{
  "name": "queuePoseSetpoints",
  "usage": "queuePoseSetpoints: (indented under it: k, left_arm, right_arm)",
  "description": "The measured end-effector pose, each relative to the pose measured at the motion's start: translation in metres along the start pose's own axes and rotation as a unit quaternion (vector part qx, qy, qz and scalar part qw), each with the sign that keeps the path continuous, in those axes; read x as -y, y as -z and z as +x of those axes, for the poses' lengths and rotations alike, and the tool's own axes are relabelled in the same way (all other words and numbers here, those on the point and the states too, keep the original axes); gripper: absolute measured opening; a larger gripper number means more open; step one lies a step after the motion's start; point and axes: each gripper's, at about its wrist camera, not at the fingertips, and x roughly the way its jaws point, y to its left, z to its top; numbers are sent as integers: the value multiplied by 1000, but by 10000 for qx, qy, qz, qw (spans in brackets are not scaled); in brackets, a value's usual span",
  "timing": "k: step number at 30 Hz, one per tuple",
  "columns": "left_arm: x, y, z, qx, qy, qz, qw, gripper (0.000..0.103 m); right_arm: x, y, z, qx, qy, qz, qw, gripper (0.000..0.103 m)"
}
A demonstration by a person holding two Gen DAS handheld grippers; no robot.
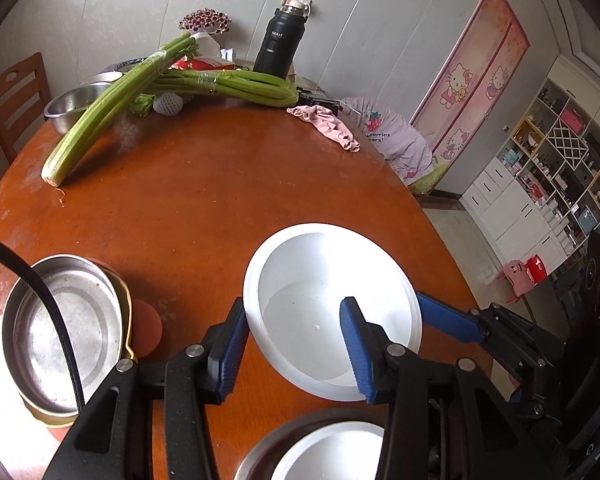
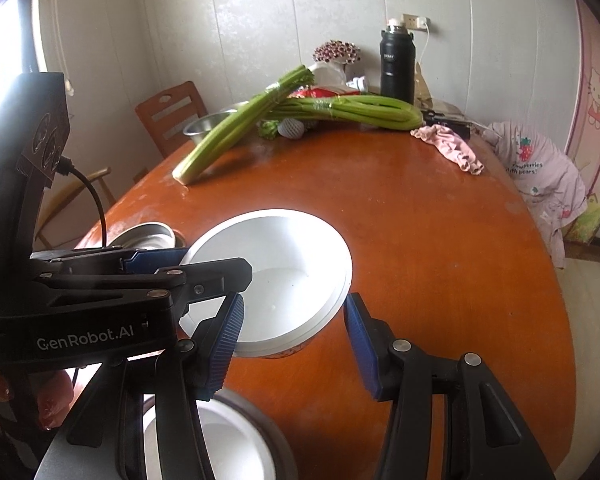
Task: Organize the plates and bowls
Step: 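Lift the red-printed bowl and lower it into the white bowl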
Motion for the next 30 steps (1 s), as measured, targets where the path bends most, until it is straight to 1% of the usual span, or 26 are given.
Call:
queuePoseSetpoints:
  k: [14,23,30]
  left_arm:
    - [18,35,-46,313,7,155,9994,46]
    - [28,57,-61,351,-20,239,9991,46]
    - [30,75,-60,225,-38,271,9994,46]
  right_arm:
    - [-21,23,-47,316,-35,-109,9994,54]
    - [-28,46,-63,329,-100,-139,9993,54]
    - [-32,63,-75,362,-138,-135,9992,54]
